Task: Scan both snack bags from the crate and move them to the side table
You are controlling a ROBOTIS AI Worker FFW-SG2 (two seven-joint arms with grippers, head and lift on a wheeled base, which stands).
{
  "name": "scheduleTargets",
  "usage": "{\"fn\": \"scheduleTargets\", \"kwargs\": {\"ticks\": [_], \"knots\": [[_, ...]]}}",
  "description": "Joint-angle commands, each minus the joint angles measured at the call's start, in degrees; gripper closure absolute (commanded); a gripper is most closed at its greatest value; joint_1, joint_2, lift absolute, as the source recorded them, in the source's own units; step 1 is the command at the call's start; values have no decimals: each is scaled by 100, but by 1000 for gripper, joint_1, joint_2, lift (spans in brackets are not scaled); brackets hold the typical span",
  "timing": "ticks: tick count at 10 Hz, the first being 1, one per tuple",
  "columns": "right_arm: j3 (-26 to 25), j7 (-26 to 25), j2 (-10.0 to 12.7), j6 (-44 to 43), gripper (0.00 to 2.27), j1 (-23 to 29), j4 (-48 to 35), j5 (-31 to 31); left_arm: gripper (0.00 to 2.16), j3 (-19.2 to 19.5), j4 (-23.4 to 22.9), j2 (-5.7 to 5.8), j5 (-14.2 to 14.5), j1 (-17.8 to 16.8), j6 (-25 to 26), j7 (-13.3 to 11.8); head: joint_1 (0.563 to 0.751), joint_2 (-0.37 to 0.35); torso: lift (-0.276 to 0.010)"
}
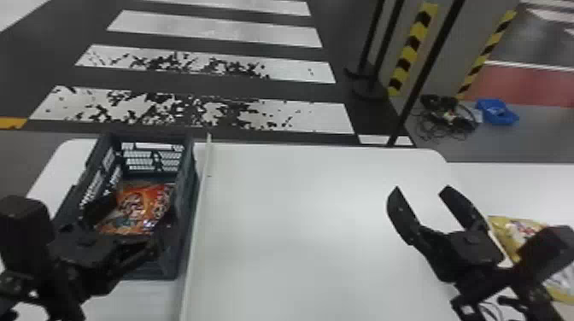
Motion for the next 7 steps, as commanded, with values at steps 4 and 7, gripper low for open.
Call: {"fn": "scheduleTargets", "kwargs": {"ticks": [4, 7], "knots": [[204, -34, 2, -1408, 19, 463, 504, 285, 33, 616, -739, 103, 145, 371, 298, 100, 695, -112, -95], [248, -42, -218, -1567, 19, 437, 653, 206, 33, 1477, -818, -64, 461, 221, 1335, -207, 695, -62, -95]]}}
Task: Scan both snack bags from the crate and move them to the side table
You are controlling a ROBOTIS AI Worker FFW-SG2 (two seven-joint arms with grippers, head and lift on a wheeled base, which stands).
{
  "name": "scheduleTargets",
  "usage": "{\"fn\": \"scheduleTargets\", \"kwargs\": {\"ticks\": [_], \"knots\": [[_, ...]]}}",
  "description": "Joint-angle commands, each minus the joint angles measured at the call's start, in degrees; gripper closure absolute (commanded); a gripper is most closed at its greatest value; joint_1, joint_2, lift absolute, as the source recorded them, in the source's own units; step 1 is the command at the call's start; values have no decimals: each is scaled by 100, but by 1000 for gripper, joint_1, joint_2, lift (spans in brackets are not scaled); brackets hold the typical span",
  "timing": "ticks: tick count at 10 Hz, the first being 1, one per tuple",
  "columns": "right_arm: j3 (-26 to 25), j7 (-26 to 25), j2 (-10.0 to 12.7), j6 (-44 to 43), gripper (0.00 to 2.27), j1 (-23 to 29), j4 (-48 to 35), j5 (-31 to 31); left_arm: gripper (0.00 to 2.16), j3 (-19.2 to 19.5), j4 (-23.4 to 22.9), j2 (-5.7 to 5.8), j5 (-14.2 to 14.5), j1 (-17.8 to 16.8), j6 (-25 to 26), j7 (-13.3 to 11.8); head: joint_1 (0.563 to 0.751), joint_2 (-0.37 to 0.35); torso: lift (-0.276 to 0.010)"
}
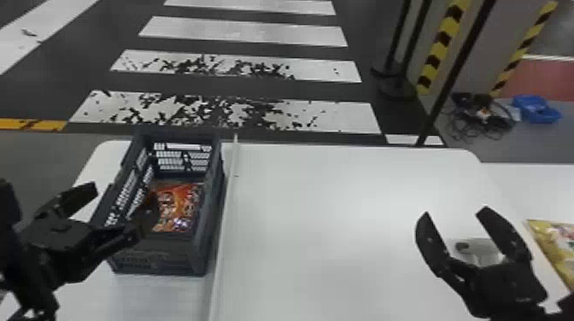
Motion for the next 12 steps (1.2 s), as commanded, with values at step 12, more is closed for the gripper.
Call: {"fn": "scheduleTargets", "kwargs": {"ticks": [12], "knots": [[324, 9, -725, -89, 16, -194, 298, -195, 157, -514, 2407, -651, -612, -3756, 3314, 64, 695, 21, -95]]}}
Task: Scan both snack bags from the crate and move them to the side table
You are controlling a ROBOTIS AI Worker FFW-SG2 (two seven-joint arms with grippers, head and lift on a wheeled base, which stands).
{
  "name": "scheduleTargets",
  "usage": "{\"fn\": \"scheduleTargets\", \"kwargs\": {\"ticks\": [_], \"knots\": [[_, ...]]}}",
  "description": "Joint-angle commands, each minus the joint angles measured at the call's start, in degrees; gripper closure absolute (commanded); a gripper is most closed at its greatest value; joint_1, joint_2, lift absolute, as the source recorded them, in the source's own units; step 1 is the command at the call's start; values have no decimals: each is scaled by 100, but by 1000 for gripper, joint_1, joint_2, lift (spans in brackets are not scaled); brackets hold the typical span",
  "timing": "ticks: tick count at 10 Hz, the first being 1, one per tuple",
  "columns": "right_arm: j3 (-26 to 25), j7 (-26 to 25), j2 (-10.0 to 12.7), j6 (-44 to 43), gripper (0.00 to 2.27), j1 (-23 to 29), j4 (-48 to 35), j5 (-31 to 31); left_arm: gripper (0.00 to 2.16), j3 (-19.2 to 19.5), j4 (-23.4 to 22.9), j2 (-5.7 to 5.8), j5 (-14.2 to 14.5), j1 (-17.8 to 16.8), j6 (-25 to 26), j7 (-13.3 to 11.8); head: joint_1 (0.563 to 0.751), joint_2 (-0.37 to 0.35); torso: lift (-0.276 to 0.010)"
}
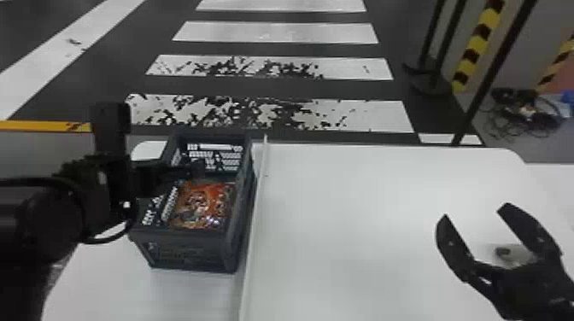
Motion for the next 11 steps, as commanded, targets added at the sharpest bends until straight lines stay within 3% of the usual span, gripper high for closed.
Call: {"fn": "scheduleTargets", "kwargs": {"ticks": [1, 5, 8, 11], "knots": [[-41, 7, -69, 0, 16, -18, 49, -56, 232, -247, 489, -1, -148, -427, 41, 25, 695, 16, -95], [-67, -2, -78, 0, 16, -124, 154, -91, 235, -484, 1165, -160, -289, -884, 287, 130, 695, -12, -95], [-49, 7, -78, -17, 16, -168, 216, -91, 458, -493, 1464, -256, -359, -884, 235, 130, 695, -18, -95], [-49, 7, -78, -158, 16, -168, 268, -117, 454, -564, 1702, -300, -491, -972, 182, 130, 695, -20, -95]]}}
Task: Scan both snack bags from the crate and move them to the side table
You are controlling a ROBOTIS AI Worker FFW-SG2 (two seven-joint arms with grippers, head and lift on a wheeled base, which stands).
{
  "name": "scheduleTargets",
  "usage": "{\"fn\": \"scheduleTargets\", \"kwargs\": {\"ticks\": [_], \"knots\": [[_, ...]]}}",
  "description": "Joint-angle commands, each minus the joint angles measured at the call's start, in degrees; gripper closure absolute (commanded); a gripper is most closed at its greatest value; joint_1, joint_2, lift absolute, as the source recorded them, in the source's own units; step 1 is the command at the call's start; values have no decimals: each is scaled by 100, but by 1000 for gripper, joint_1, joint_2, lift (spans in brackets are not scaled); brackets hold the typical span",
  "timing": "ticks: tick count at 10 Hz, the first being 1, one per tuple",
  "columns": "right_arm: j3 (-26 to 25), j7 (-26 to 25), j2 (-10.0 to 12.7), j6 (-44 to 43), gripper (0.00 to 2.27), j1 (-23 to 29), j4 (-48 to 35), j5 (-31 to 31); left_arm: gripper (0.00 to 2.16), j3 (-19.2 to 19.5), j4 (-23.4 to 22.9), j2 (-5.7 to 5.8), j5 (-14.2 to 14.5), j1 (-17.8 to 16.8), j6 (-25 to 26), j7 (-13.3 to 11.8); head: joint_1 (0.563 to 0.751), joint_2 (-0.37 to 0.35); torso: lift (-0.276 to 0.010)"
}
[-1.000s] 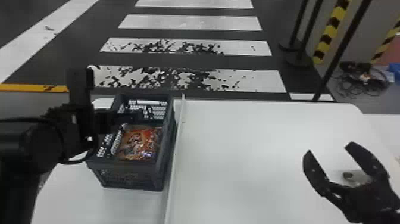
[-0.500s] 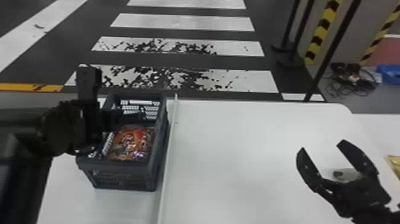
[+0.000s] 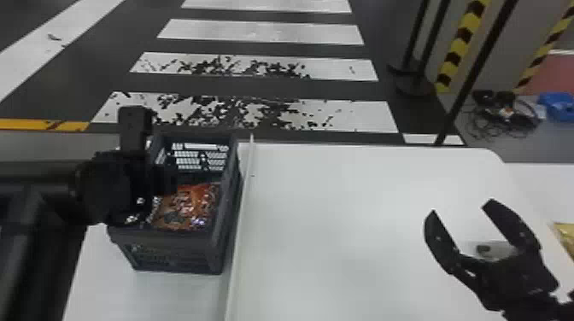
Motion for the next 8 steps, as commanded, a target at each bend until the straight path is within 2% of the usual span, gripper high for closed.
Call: {"fn": "scheduleTargets", "kwargs": {"ticks": [1, 5, 8], "knots": [[-5, 0, -9, -97, 16, 8, 21, -29, 454, -80, 165, -28, -100, -63, -49, 23, 695, -20, -95], [-5, 0, -27, -325, 16, 17, 57, -91, 454, -168, 657, -134, -223, -169, -101, 32, 695, -27, -95], [4, 0, -44, -501, 16, 26, 127, -109, 451, -168, 991, -142, -241, -257, -189, 32, 695, -31, -95]]}}
